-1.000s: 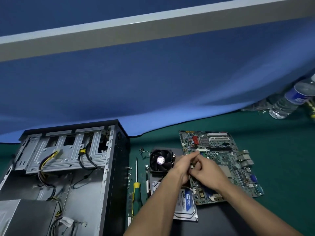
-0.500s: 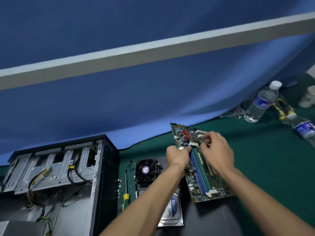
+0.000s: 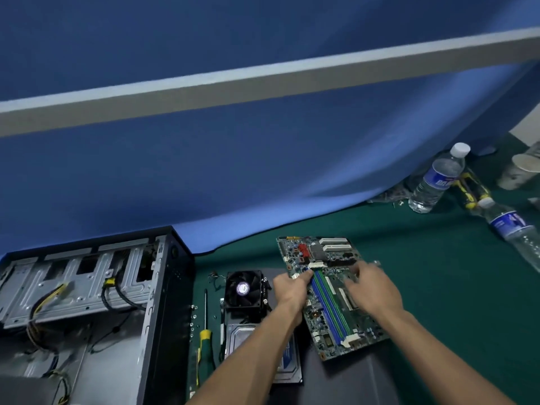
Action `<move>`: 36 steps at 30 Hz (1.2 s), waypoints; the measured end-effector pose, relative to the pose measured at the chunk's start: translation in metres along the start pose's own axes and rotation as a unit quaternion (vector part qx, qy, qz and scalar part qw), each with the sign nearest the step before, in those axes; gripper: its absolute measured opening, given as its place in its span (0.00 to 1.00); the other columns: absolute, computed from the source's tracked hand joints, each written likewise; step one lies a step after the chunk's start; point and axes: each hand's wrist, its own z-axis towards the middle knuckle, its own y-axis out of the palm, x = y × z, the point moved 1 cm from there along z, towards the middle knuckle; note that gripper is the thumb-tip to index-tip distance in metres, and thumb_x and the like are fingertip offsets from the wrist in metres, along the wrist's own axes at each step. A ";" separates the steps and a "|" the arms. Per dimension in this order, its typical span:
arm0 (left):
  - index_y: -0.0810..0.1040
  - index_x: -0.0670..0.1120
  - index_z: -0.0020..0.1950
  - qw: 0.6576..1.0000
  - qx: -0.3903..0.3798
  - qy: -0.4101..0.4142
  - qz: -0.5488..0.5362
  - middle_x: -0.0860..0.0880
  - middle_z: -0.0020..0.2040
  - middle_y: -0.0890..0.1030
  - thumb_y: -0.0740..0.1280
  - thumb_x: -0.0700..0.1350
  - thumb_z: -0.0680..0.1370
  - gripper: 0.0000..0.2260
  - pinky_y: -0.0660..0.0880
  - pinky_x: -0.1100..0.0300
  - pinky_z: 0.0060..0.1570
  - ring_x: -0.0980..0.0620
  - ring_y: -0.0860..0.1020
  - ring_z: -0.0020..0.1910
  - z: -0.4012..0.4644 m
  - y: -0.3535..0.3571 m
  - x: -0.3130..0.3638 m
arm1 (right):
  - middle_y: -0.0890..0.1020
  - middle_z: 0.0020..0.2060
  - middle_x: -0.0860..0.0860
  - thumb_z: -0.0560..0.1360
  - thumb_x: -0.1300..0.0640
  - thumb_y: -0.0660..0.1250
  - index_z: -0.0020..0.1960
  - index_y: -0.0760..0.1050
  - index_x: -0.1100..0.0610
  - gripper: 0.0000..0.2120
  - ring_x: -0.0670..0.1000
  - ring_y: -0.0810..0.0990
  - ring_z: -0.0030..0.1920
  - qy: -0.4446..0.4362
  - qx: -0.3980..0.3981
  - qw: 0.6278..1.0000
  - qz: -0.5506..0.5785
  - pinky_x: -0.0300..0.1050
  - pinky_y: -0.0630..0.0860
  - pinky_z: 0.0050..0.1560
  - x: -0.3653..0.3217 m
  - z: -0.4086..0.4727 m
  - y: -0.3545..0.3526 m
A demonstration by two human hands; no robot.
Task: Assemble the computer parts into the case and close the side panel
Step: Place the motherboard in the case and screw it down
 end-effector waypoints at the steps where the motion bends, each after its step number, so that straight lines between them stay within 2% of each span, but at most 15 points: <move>1: 0.74 0.36 0.47 1.000 0.001 -0.005 -0.002 0.46 0.35 0.74 0.72 0.44 0.74 0.12 0.75 0.60 0.38 0.52 0.70 0.31 0.004 -0.001 -0.005 | 0.79 0.52 0.51 0.79 0.53 0.63 0.62 0.73 0.55 0.13 0.51 0.79 0.45 0.000 -0.010 1.000 0.005 0.46 0.77 0.45 0.006 -0.003 0.006; 2: 0.74 0.36 0.47 1.000 -0.006 -0.009 -0.009 0.45 0.38 0.75 0.72 0.45 0.74 0.13 0.77 0.55 0.48 0.51 0.73 0.35 0.007 -0.001 -0.009 | 0.78 0.52 0.50 0.79 0.54 0.63 0.61 0.73 0.55 0.13 0.49 0.79 0.45 -0.001 -0.018 1.000 0.013 0.45 0.77 0.45 0.010 -0.005 0.012; 4: 0.74 0.35 0.52 0.999 -0.031 -0.020 -0.016 0.45 0.47 0.78 0.72 0.46 0.73 0.16 0.70 0.50 0.63 0.48 0.76 0.47 0.012 -0.002 -0.015 | 0.76 0.56 0.49 0.78 0.54 0.63 0.61 0.73 0.54 0.12 0.48 0.77 0.51 -0.007 -0.020 1.000 0.009 0.47 0.77 0.54 0.016 -0.007 0.020; 6: 0.73 0.39 0.51 0.998 -0.045 -0.031 -0.009 0.49 0.48 0.76 0.72 0.46 0.73 0.14 0.65 0.50 0.66 0.50 0.72 0.54 0.018 0.002 -0.019 | 0.75 0.58 0.50 0.78 0.53 0.63 0.61 0.73 0.54 0.12 0.49 0.75 0.55 -0.005 -0.013 1.000 0.000 0.47 0.74 0.60 0.019 -0.008 0.025; 10: 0.73 0.37 0.50 0.998 -0.053 -0.031 -0.002 0.51 0.42 0.73 0.72 0.47 0.73 0.15 0.67 0.51 0.63 0.53 0.72 0.46 0.024 0.008 -0.020 | 0.75 0.56 0.50 0.79 0.53 0.62 0.60 0.73 0.55 0.12 0.49 0.73 0.56 -0.013 0.016 1.000 -0.004 0.47 0.73 0.59 0.019 -0.009 0.029; 13: 0.73 0.33 0.57 0.997 -0.079 -0.020 0.006 0.44 0.52 0.78 0.72 0.46 0.73 0.21 0.64 0.49 0.68 0.49 0.75 0.54 0.023 0.000 0.000 | 0.76 0.55 0.49 0.79 0.52 0.61 0.59 0.73 0.54 0.11 0.48 0.71 0.55 -0.041 0.054 0.998 -0.018 0.45 0.72 0.58 0.015 -0.008 0.026; 15: 0.74 0.37 0.47 0.995 -0.097 0.002 0.040 0.41 0.55 0.79 0.72 0.45 0.72 0.13 0.62 0.45 0.69 0.48 0.76 0.54 0.022 -0.014 0.022 | 0.76 0.52 0.48 0.80 0.51 0.58 0.56 0.74 0.54 0.11 0.47 0.69 0.53 -0.072 0.100 0.992 -0.035 0.44 0.69 0.57 0.005 -0.005 0.021; 18: 0.70 0.44 0.36 0.986 -0.128 0.052 0.097 0.43 0.46 0.80 0.73 0.46 0.71 0.13 0.68 0.48 0.61 0.53 0.74 0.40 0.017 -0.046 0.058 | 0.74 0.49 0.49 0.80 0.48 0.56 0.52 0.75 0.55 0.13 0.48 0.67 0.52 -0.117 0.159 0.979 -0.043 0.46 0.67 0.56 -0.023 0.001 0.005; 19: 0.71 0.43 0.37 0.982 -0.136 0.062 0.117 0.44 0.46 0.79 0.73 0.46 0.70 0.13 0.69 0.52 0.55 0.54 0.74 0.40 0.013 -0.058 0.069 | 0.74 0.51 0.49 0.79 0.47 0.55 0.53 0.74 0.55 0.14 0.49 0.67 0.53 -0.131 0.169 0.976 -0.042 0.46 0.67 0.58 -0.035 0.004 -0.001; 22: 0.72 0.43 0.39 0.972 -0.137 0.083 0.174 0.46 0.47 0.78 0.74 0.48 0.69 0.13 0.69 0.54 0.54 0.52 0.73 0.46 -0.003 -0.098 0.099 | 0.73 0.59 0.52 0.78 0.41 0.55 0.62 0.70 0.57 0.23 0.51 0.69 0.59 -0.171 0.173 0.969 -0.035 0.49 0.65 0.63 -0.072 0.009 -0.019; 26: 0.74 0.44 0.35 0.957 -0.156 0.105 0.221 0.49 0.34 0.77 0.75 0.46 0.70 0.11 0.65 0.65 0.26 0.56 0.69 0.28 -0.031 -0.149 0.130 | 0.73 0.65 0.52 0.67 0.25 0.53 0.69 0.65 0.54 0.42 0.55 0.72 0.64 -0.184 0.046 0.982 0.022 0.51 0.69 0.60 -0.110 0.005 -0.033; 28: 0.77 0.41 0.38 0.949 -0.165 0.120 0.242 0.49 0.35 0.78 0.74 0.46 0.71 0.10 0.65 0.65 0.26 0.56 0.71 0.28 -0.046 -0.173 0.141 | 0.76 0.60 0.50 0.60 0.21 0.52 0.65 0.68 0.53 0.46 0.54 0.76 0.57 -0.171 -0.010 0.985 0.021 0.49 0.72 0.52 -0.125 0.000 -0.035; 31: 0.77 0.42 0.36 0.937 -0.166 0.147 0.271 0.48 0.37 0.76 0.74 0.49 0.70 0.12 0.65 0.60 0.33 0.54 0.70 0.32 -0.063 -0.208 0.148 | 0.71 0.35 0.47 0.58 0.20 0.54 0.41 0.67 0.54 0.37 0.49 0.70 0.35 -0.192 -0.009 0.977 0.087 0.46 0.63 0.36 -0.147 -0.017 -0.033; 33: 0.75 0.44 0.34 0.933 -0.169 0.162 0.272 0.48 0.34 0.75 0.74 0.50 0.70 0.14 0.64 0.58 0.37 0.52 0.69 0.33 -0.070 -0.231 0.148 | 0.62 0.28 0.47 0.61 0.21 0.56 0.33 0.59 0.54 0.34 0.49 0.61 0.29 -0.208 0.007 0.966 0.150 0.46 0.56 0.34 -0.162 -0.034 -0.028; 36: 0.76 0.46 0.33 0.929 -0.166 0.183 0.275 0.50 0.33 0.76 0.74 0.53 0.69 0.14 0.65 0.60 0.39 0.53 0.71 0.34 -0.085 -0.266 0.145 | 0.58 0.23 0.44 0.65 0.24 0.57 0.29 0.55 0.53 0.32 0.48 0.57 0.25 -0.207 0.041 0.960 0.186 0.44 0.56 0.33 -0.185 -0.063 -0.016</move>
